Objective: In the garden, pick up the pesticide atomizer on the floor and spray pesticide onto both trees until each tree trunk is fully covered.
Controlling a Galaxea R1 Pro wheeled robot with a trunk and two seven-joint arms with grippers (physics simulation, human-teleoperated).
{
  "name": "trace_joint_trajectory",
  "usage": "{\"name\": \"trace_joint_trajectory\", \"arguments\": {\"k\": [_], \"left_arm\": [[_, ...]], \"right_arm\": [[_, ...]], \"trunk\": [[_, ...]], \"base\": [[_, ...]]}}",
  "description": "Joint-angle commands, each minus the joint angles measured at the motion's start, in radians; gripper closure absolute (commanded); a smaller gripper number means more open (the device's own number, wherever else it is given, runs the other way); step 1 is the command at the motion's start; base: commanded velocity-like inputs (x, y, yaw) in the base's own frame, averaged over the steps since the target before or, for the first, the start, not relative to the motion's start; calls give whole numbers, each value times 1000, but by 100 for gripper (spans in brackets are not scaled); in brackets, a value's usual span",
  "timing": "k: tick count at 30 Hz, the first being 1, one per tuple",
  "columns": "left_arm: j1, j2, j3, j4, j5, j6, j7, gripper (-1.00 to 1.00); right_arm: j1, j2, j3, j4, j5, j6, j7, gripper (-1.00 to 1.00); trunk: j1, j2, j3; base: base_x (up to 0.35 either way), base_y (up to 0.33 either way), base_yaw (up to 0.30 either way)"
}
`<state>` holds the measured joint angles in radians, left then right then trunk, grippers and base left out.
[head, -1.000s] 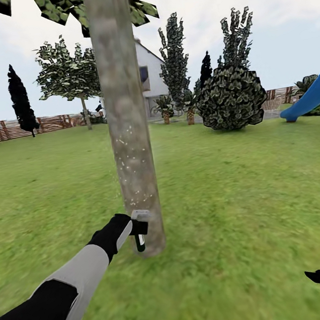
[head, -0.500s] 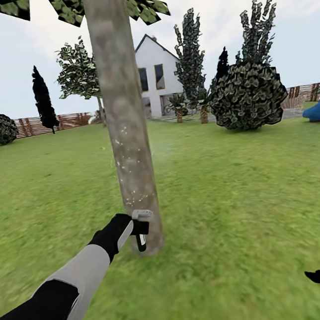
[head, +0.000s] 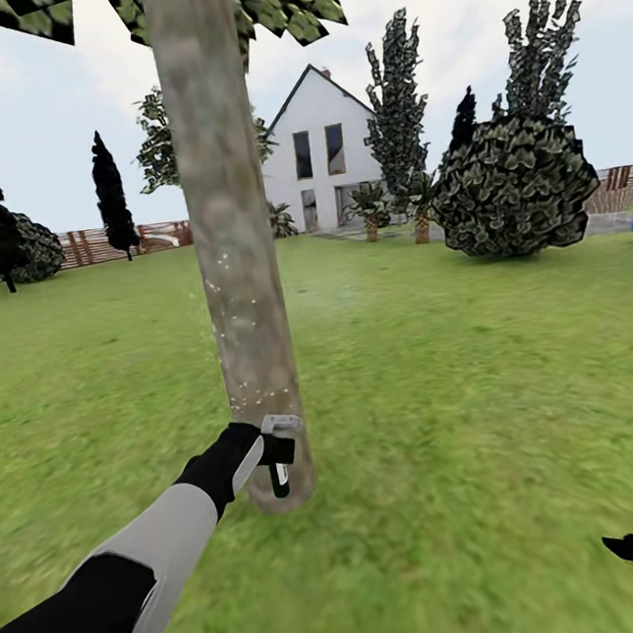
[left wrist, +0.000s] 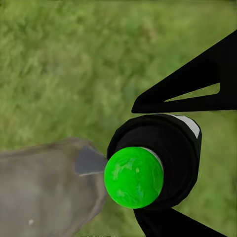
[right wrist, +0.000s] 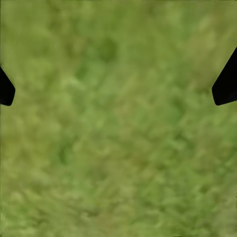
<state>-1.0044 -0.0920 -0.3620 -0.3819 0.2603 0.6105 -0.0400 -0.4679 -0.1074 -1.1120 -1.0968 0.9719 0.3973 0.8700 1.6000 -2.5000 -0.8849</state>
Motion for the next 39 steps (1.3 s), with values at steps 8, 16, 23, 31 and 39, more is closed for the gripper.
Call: {"name": "trace_joint_trajectory", "arguments": {"k": [8,16,23,31,39], "left_arm": [[0,1,1,0,0,0,0,100],[0,7,8,-9,-4,3,7,100],[-68,8,11,-173,-4,284,196,100],[-261,9,11,-227,0,383,201,100],[-462,27,11,-101,0,387,201,100]], "right_arm": [[0,0,0,0,-1,0,0,-100],[0,-5,0,2,-1,-1,-2,-100],[0,-9,0,3,-1,-2,-3,-100],[0,-11,0,4,-1,-2,-3,-100],[0,-11,0,5,-1,-3,-3,-100]], "trunk": [[0,0,0],[0,0,0],[0,0,0],[0,0,0],[0,0,0]], "base": [[93,-307,252],[57,-113,36],[0,-1,0],[0,0,0],[0,0,0]]}}
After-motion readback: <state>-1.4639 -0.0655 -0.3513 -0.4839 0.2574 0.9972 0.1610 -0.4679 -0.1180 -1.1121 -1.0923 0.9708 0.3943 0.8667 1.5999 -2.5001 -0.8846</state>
